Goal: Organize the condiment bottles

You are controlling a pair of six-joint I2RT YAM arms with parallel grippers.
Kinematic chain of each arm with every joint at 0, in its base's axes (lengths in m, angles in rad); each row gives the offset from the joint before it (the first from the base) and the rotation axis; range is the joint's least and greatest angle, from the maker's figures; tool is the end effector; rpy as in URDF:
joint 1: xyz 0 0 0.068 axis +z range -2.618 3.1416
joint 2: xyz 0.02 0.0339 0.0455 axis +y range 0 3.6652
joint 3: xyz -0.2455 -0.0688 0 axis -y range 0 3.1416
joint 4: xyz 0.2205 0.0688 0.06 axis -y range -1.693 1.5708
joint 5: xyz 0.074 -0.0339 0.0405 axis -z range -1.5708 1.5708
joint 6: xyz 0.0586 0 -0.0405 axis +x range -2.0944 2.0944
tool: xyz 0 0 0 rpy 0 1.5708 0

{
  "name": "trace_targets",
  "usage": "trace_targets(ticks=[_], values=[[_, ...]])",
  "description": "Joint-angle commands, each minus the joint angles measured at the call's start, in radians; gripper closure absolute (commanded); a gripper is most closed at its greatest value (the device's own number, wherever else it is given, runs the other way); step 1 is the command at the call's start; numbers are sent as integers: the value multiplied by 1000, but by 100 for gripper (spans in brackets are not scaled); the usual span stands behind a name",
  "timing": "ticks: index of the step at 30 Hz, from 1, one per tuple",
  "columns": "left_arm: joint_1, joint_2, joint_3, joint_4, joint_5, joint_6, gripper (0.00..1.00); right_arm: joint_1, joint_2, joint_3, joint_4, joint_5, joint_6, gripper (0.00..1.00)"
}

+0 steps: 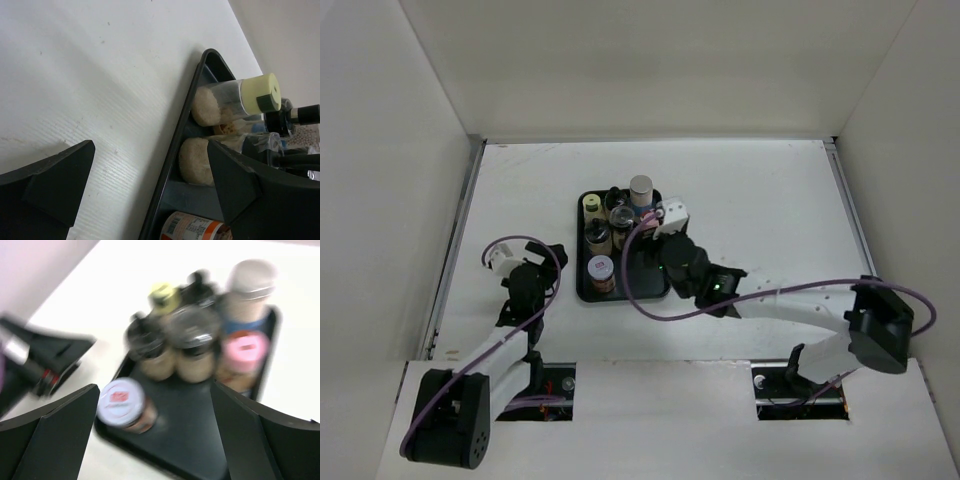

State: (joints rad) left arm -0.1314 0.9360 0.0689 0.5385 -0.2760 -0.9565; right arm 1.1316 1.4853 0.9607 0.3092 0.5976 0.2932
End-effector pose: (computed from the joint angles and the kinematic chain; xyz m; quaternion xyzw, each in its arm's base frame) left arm 0.1867 -0.0086 0.1398 -0.3963 0.7058 -0.2026 0.5511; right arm 0.1742 0.2933 0.2734 -0.1344 0.7552 0.2181 0.6034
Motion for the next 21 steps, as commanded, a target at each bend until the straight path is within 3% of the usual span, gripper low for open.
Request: trace_targets(ticks=[1,6,10,21], values=[[0,-58,29,-55,0,5,0,-85,-81,-92,28,102,27,0],[-36,-170,43,-110,34,19,0,-189,-117,-215,77,99,86,0],[-41,-262,74,-236,44,25,0,-200,-53,-200,76,114,57,0],[-12,-229,239,-540,-43,136,0,-158,-88,-226,152,223,1,0]])
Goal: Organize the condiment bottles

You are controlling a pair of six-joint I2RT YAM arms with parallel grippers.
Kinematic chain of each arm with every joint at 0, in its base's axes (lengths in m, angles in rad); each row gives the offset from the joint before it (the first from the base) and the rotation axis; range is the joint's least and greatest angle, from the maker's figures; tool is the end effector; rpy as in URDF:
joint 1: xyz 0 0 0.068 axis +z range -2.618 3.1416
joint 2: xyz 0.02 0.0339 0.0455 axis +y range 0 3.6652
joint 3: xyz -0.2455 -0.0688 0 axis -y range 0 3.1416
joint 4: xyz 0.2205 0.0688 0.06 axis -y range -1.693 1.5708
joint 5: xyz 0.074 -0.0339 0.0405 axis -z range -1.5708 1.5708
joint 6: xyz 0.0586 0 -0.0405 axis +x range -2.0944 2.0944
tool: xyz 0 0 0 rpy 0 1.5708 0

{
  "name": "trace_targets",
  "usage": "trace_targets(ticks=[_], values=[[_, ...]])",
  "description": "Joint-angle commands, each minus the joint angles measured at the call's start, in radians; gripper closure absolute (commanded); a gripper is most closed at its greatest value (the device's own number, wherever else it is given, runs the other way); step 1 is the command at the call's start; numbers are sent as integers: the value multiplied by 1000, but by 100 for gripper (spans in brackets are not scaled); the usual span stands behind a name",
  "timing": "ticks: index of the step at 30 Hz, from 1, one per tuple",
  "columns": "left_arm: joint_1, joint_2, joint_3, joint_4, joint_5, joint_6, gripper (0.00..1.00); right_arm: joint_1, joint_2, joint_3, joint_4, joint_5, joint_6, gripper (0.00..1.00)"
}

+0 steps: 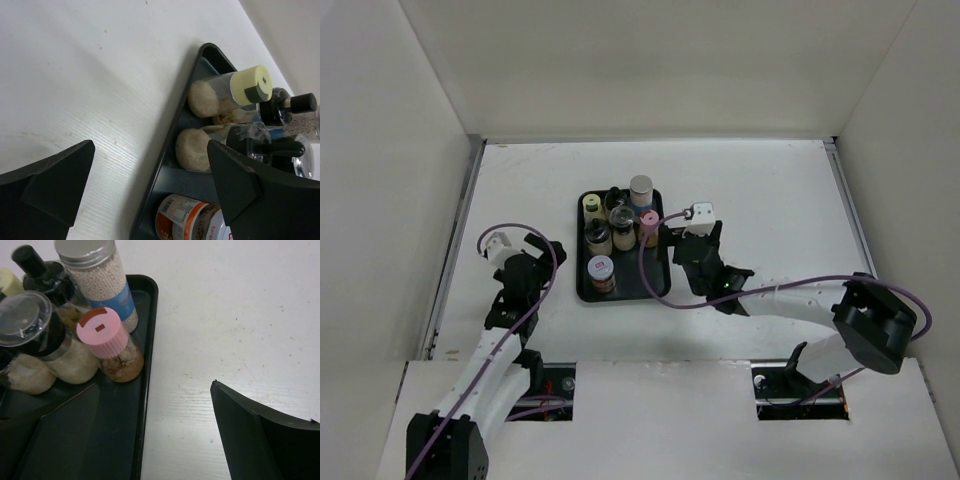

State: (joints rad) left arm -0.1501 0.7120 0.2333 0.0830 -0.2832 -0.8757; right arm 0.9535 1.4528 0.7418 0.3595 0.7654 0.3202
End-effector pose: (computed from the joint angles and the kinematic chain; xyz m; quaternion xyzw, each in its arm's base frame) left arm 0.1781 -0.0104 0.1754 -0.3656 0.7426 -0.1669 0.5358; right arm 0.2105 0.2264 0.2188 -0.0336 0.7893 0.0697 0.6091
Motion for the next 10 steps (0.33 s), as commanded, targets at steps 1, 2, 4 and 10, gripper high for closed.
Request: trace_targets(ticks=[1,2,4,10], values=[[1,-2,89,-97,-43,60,0,23,-71,-16,113,45,-29,0],[-1,4,101,-109,-47,64,0,24,-86,-24,124,25,-32,0],[-12,9,121,-123,-45,66,0,24,-110,-39,145,-30,-32,20],[-51,38,136,-104,-60,67,0,24,-164,-71,173,-70,11,71]])
